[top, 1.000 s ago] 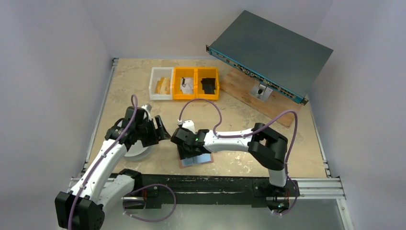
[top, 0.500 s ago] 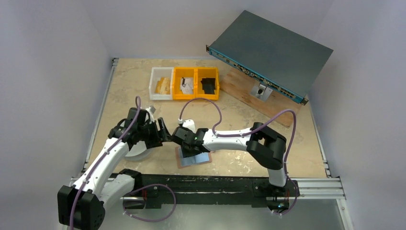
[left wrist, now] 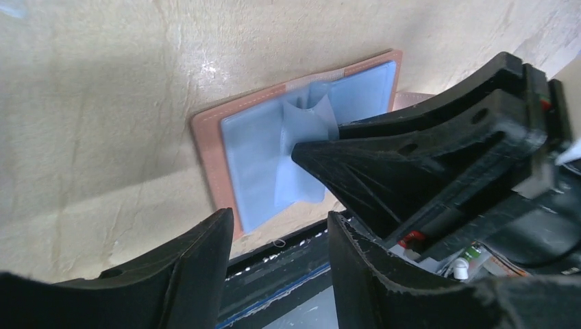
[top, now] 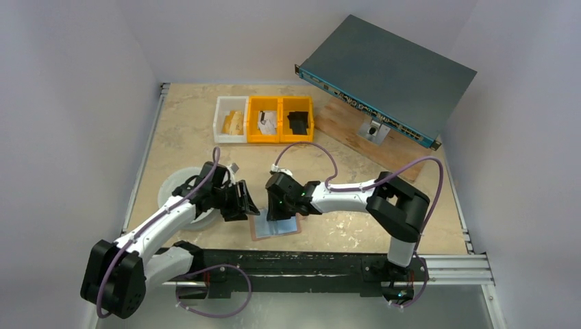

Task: Take the credit cards out of the card holder
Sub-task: Remove the credit card from the card holder.

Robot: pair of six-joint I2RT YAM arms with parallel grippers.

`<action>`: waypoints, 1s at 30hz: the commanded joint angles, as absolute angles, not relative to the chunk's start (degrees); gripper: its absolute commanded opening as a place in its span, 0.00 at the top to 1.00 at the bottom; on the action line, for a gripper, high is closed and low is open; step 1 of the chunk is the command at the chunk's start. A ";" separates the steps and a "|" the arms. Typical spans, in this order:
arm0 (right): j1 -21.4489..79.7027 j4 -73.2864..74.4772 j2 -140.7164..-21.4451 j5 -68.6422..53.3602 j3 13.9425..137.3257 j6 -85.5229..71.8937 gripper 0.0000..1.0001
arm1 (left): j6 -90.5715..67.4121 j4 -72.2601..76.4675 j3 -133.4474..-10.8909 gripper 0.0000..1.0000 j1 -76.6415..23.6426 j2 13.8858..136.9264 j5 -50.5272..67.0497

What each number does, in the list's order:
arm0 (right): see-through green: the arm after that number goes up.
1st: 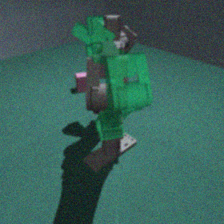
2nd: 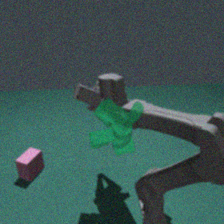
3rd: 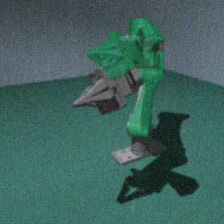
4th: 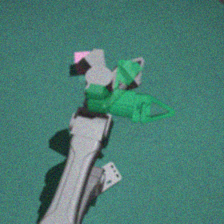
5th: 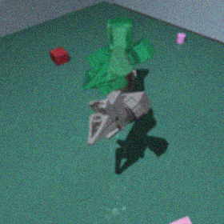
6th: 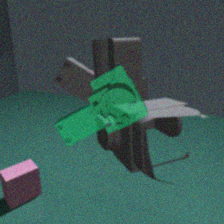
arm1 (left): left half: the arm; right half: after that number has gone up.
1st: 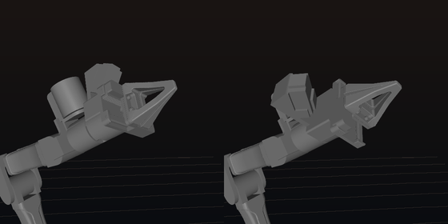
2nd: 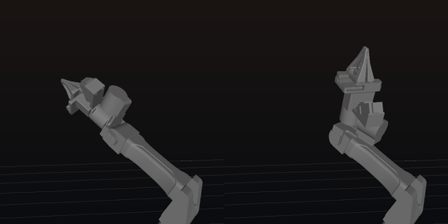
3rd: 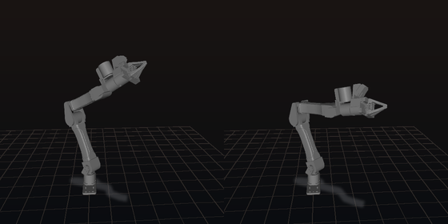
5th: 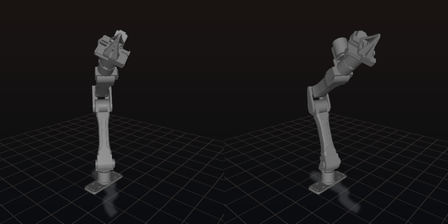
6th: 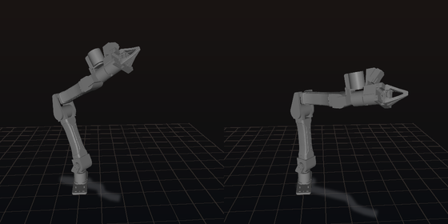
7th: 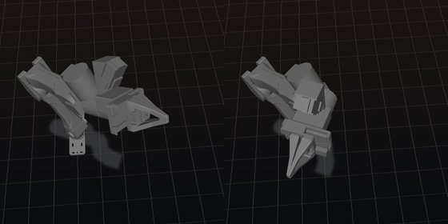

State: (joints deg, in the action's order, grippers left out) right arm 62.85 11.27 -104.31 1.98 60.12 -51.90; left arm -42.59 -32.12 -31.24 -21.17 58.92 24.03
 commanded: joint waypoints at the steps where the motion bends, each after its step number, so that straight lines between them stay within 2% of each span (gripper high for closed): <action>1: 61.79 1.99 -107.25 -6.99 53.10 -53.81 0.83 | -46.95 -23.41 -28.79 0.48 -23.05 62.31 25.94; 15: 57.38 -13.08 -105.13 -16.94 44.28 -57.22 0.83 | -47.04 -14.47 -26.44 0.52 -23.38 69.99 27.01; 30: 55.15 -19.90 -106.88 -21.61 41.01 -58.02 0.84 | -47.43 -3.16 -23.75 0.49 -23.86 72.41 26.29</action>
State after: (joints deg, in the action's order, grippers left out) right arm 54.94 -22.68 -104.71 -20.60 42.89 -58.78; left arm -47.48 -8.38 -25.12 -23.44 71.50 27.05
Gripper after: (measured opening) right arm 0.164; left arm 0.510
